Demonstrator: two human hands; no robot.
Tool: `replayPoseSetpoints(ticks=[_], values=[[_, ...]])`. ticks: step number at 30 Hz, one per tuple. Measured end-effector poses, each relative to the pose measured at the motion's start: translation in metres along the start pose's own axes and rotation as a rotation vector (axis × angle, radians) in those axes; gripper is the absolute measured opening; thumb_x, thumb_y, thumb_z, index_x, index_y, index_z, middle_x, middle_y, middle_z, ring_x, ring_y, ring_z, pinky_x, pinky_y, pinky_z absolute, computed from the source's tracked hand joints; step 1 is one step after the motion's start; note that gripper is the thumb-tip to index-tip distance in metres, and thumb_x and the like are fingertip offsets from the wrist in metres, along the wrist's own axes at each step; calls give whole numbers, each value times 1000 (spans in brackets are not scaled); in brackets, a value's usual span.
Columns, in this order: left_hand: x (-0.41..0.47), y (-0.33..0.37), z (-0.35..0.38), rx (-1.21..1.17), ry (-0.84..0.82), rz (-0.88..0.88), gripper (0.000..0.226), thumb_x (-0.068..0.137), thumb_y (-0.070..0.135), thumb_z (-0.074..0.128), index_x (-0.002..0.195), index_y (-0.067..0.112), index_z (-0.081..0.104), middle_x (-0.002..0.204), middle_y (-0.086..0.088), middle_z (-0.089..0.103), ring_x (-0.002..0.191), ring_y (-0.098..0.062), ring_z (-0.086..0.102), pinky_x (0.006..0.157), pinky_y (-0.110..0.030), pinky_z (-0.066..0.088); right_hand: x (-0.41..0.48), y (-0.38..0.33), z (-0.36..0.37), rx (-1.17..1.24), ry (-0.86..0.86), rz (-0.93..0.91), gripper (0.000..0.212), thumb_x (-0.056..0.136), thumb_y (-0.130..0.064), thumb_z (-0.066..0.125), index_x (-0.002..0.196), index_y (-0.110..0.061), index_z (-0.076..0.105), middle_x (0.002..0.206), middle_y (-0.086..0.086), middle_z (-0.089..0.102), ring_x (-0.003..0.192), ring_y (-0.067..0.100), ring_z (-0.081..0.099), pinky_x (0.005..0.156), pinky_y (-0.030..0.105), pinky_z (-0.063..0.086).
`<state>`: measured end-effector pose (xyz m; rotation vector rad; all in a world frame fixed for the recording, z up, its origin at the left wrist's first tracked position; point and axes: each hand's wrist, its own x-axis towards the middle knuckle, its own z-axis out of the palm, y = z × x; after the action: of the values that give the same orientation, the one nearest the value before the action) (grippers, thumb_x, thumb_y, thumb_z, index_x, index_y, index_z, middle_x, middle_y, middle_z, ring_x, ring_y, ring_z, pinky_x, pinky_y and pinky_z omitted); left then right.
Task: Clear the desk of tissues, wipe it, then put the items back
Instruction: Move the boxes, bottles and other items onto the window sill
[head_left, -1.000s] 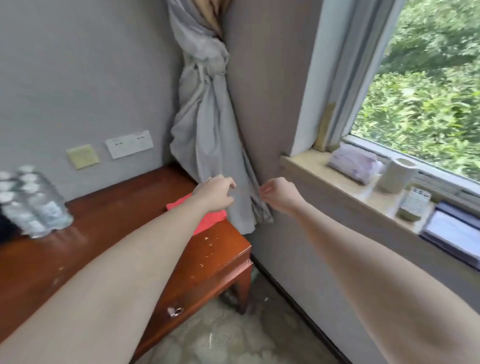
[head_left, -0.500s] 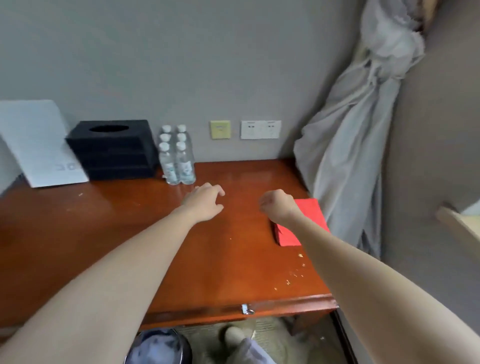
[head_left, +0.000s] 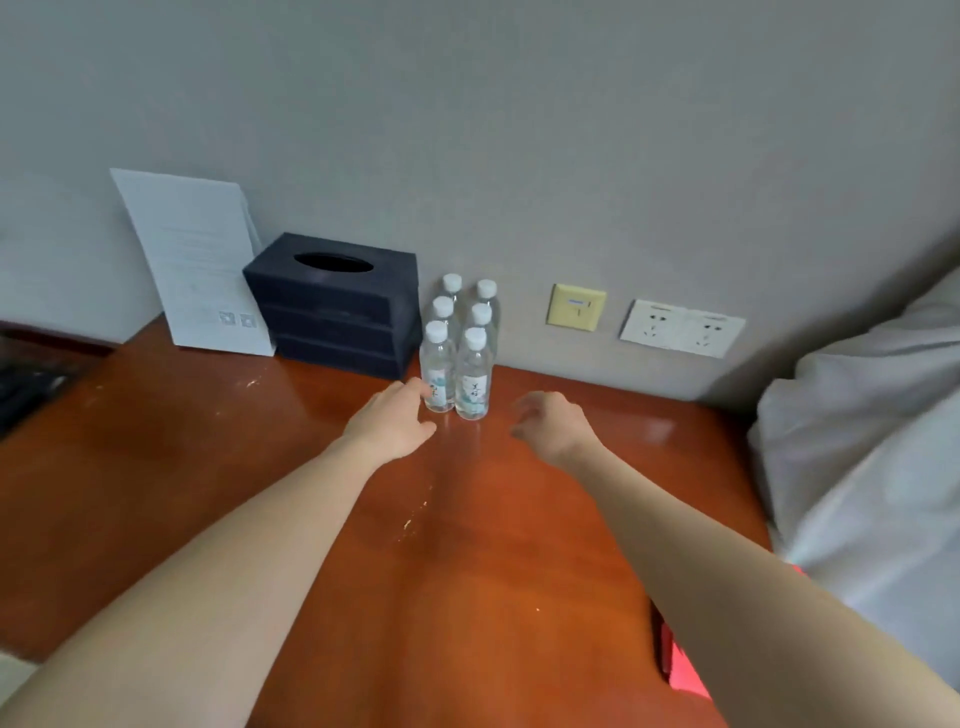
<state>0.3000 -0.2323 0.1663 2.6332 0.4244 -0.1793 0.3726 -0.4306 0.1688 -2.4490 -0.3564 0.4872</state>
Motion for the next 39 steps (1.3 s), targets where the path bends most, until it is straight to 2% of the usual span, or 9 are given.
replayPoseSetpoints(ticks=[4, 8, 13, 15, 19, 24, 29, 32, 39], values=[[44, -15, 6, -98, -27, -102, 64, 94, 25, 65, 148, 18, 32, 148, -8, 45, 130, -27, 51, 102, -44, 50, 46, -1, 15, -5, -68, 30, 41, 86, -20, 63, 126, -16, 58, 116, 8, 67, 111, 29, 60, 94, 40, 50], [85, -30, 20, -183, -54, -190, 73, 93, 24, 67, 151, 17, 23, 152, -10, 40, 133, -30, 48, 102, -43, 49, 89, 0, 27, -15, -99, 42, 52, 89, -23, 65, 135, -8, 46, 130, 12, 58, 119, 32, 54, 96, 39, 47], [128, -47, 32, -314, -83, -230, 86, 89, 24, 72, 154, 18, 16, 157, -9, 34, 139, -29, 41, 108, -48, 44, 136, 3, 39, 43, -91, 91, 58, 87, -21, 68, 137, -11, 41, 133, 11, 56, 119, 30, 55, 90, 35, 47], [142, -50, 34, -387, -91, -220, 85, 87, 22, 74, 153, 18, 20, 156, -7, 35, 139, -26, 41, 109, -46, 43, 149, 5, 45, 85, -102, 100, 59, 85, -19, 70, 136, -14, 41, 132, 8, 58, 118, 28, 56, 89, 33, 48], [161, -53, 41, -466, -103, -178, 68, 86, 14, 75, 141, 22, 36, 145, 1, 49, 134, -18, 46, 110, -44, 42, 165, 10, 53, 134, -134, 84, 56, 81, -19, 74, 130, -16, 46, 125, 4, 61, 112, 24, 59, 88, 34, 50], [170, -57, 53, -435, -143, -149, 66, 87, 9, 71, 141, 26, 36, 143, 1, 51, 134, -20, 47, 110, -47, 42, 171, 17, 55, 190, -148, 84, 58, 80, -18, 77, 128, -18, 46, 121, 0, 62, 108, 20, 60, 86, 32, 51], [170, -58, 58, -469, -75, -140, 70, 80, 18, 80, 138, 29, 41, 138, 5, 56, 129, -18, 52, 108, -48, 43, 172, 21, 60, 204, -111, 62, 59, 76, -22, 81, 126, -20, 50, 108, -8, 61, 100, 14, 58, 83, 27, 48], [165, -58, 54, -442, -63, -136, 71, 77, 26, 83, 135, 31, 44, 133, 6, 60, 122, -16, 58, 103, -48, 48, 168, 23, 62, 209, -78, 54, 55, 72, -26, 83, 119, -24, 54, 103, -10, 66, 98, 14, 62, 82, 29, 52], [141, -57, 40, -467, -102, -126, 64, 76, 35, 83, 130, 34, 51, 126, 9, 65, 111, -11, 64, 95, -43, 55, 145, 23, 55, 291, -74, 30, 46, 73, -26, 82, 114, -23, 59, 107, -10, 68, 98, 11, 64, 83, 28, 51]])
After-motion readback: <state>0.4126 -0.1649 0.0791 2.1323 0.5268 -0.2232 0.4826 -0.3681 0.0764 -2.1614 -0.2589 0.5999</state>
